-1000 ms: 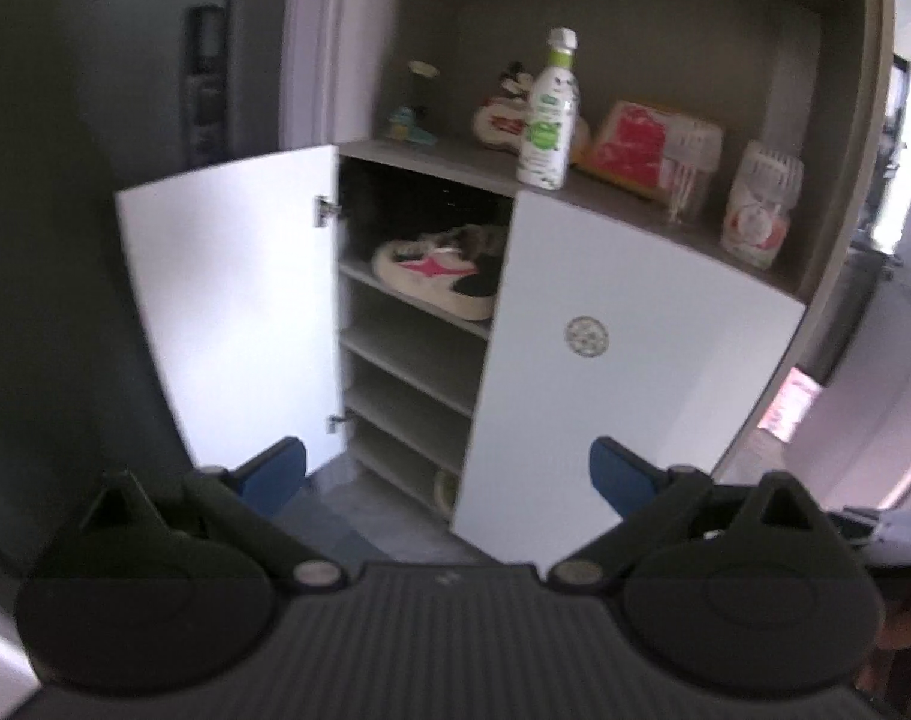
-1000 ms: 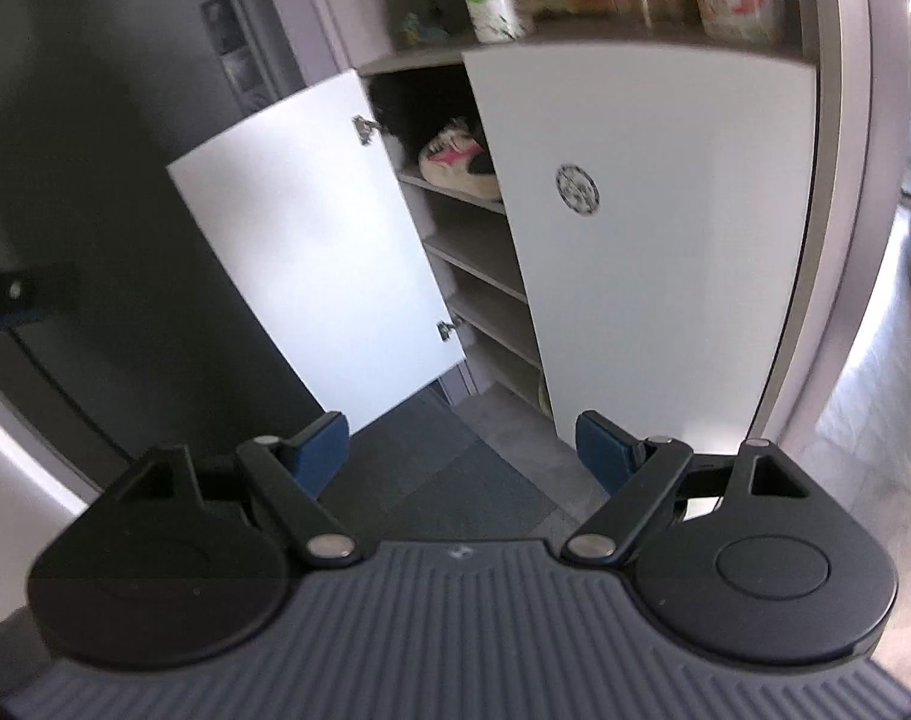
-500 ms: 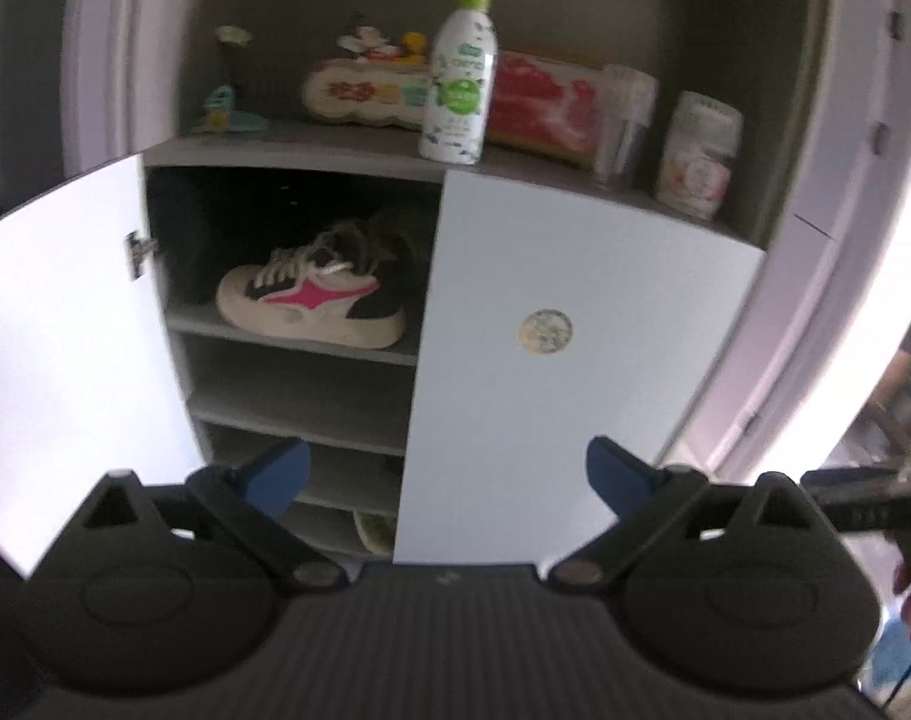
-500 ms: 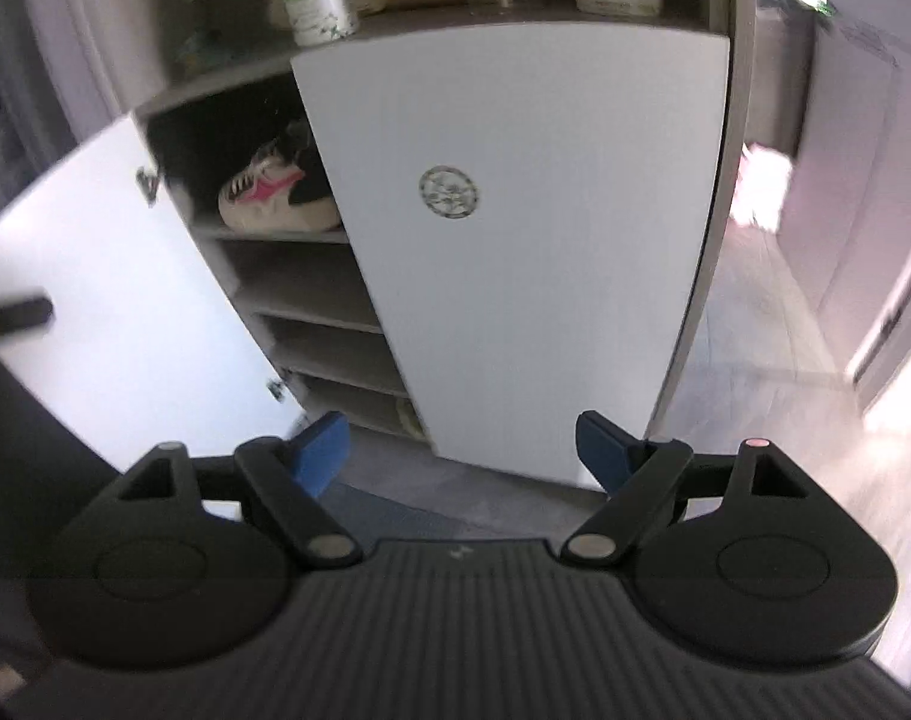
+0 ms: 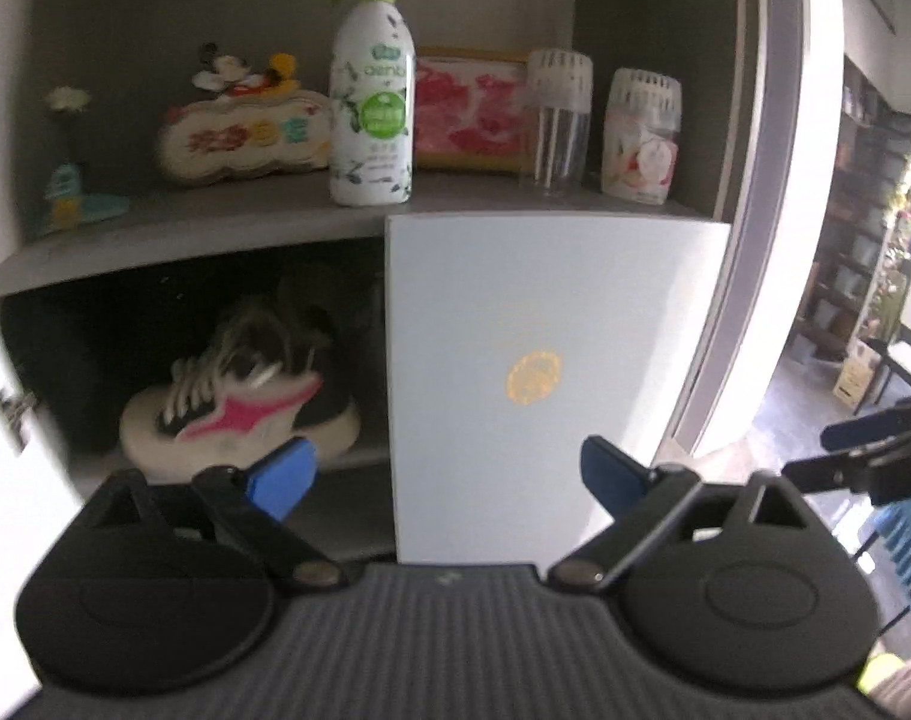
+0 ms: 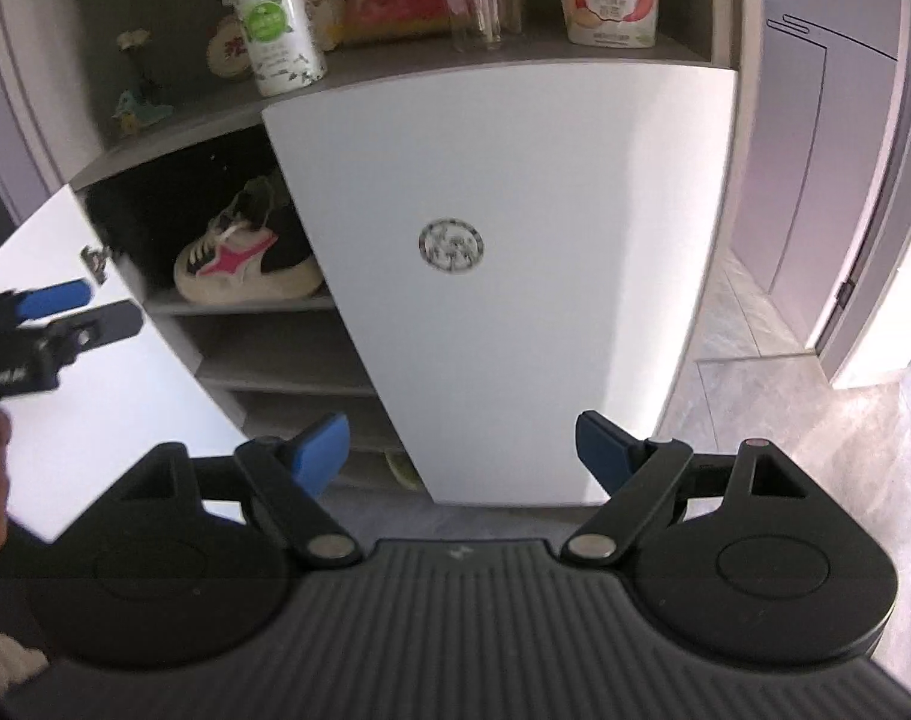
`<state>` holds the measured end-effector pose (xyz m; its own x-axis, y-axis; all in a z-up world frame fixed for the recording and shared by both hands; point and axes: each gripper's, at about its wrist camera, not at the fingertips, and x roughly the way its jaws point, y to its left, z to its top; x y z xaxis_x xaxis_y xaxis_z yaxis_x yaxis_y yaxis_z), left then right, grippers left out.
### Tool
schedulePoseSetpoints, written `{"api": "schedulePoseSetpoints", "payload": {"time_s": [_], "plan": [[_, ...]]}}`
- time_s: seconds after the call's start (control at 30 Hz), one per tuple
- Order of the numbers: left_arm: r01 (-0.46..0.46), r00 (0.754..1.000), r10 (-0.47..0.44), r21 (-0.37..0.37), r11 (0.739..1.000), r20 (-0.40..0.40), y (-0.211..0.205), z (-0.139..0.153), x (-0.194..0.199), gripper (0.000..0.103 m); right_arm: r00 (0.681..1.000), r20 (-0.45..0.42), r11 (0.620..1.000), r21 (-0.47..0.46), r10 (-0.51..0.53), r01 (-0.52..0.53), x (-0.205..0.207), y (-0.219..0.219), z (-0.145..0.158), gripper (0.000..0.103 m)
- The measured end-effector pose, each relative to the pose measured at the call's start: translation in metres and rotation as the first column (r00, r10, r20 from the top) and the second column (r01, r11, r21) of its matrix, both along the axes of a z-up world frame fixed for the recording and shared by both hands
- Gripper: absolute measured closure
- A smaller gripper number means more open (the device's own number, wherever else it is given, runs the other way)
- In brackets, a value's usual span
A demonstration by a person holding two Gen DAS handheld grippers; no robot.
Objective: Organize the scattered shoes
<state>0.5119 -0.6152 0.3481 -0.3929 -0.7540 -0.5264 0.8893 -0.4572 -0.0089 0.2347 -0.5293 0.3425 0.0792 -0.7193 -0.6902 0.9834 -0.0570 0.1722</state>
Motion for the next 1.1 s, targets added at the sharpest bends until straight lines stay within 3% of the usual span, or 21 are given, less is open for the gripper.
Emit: {"api": "schedulePoseSetpoints", "payload": {"time_s": [0.1, 0.17, 0.27, 0.37, 0.57, 0.63, 0.8, 0.87, 0.97, 1.03, 1.1], "plan": [[-0.009, 0.999, 0.010, 0.012, 1.000, -0.039, -0.048, 0.000, 0.002, 0.006, 0.993, 0.089, 0.997, -0.007, -0.072, 0.073, -0.008, -0.029, 0.000, 0.018], [0.036, 0.999, -0.037, -0.006, 0.999, -0.028, -0.076, -0.004, -0.001, 0.006, 0.989, 0.117, 0.995, -0.022, -0.091, 0.094, -0.011, -0.038, 0.001, 0.018], [0.102, 0.995, -0.101, 0.017, 0.995, -0.026, -0.113, -0.011, -0.004, 0.006, 0.985, 0.079, 0.988, -0.027, -0.152, 0.154, -0.017, -0.040, 0.004, 0.018], [0.176, 0.984, -0.175, 0.014, 0.984, -0.044, -0.145, -0.017, -0.009, 0.007, 0.951, 0.082, 0.955, 0.001, -0.297, 0.298, -0.028, -0.029, 0.007, 0.018], [0.358, 0.929, -0.353, 0.024, 0.934, -0.106, -0.197, -0.036, -0.017, 0.011, 0.882, -0.028, 0.882, 0.017, -0.471, 0.471, -0.018, -0.013, 0.021, 0.018], [0.408, 0.906, -0.400, 0.037, 0.912, -0.136, -0.208, -0.041, -0.017, 0.013, 0.860, -0.056, 0.862, -0.007, -0.507, 0.507, -0.010, -0.008, 0.033, 0.018], [0.476, 0.873, -0.470, 0.008, 0.880, -0.132, -0.214, -0.045, -0.021, 0.027, 0.816, -0.098, 0.816, 0.060, -0.569, 0.576, 0.013, -0.005, 0.032, 0.018], [0.497, 0.861, -0.494, -0.011, 0.868, -0.123, -0.212, -0.045, -0.021, 0.027, 0.808, -0.103, 0.807, 0.066, -0.580, 0.587, 0.024, 0.000, 0.032, 0.018], [0.507, 0.854, -0.507, -0.034, 0.861, -0.113, -0.210, -0.046, -0.016, 0.033, 0.780, -0.140, 0.780, 0.067, -0.610, 0.622, 0.046, 0.016, 0.037, 0.018], [0.494, 0.862, -0.496, -0.045, 0.868, -0.105, -0.211, -0.046, -0.012, 0.048, 0.761, -0.146, 0.759, 0.082, -0.632, 0.646, 0.055, 0.028, 0.037, 0.018], [0.503, 0.857, -0.504, -0.039, 0.863, -0.110, -0.214, -0.045, -0.008, 0.050, 0.748, -0.147, 0.741, 0.109, -0.648, 0.663, 0.068, 0.040, 0.034, 0.018]]}}
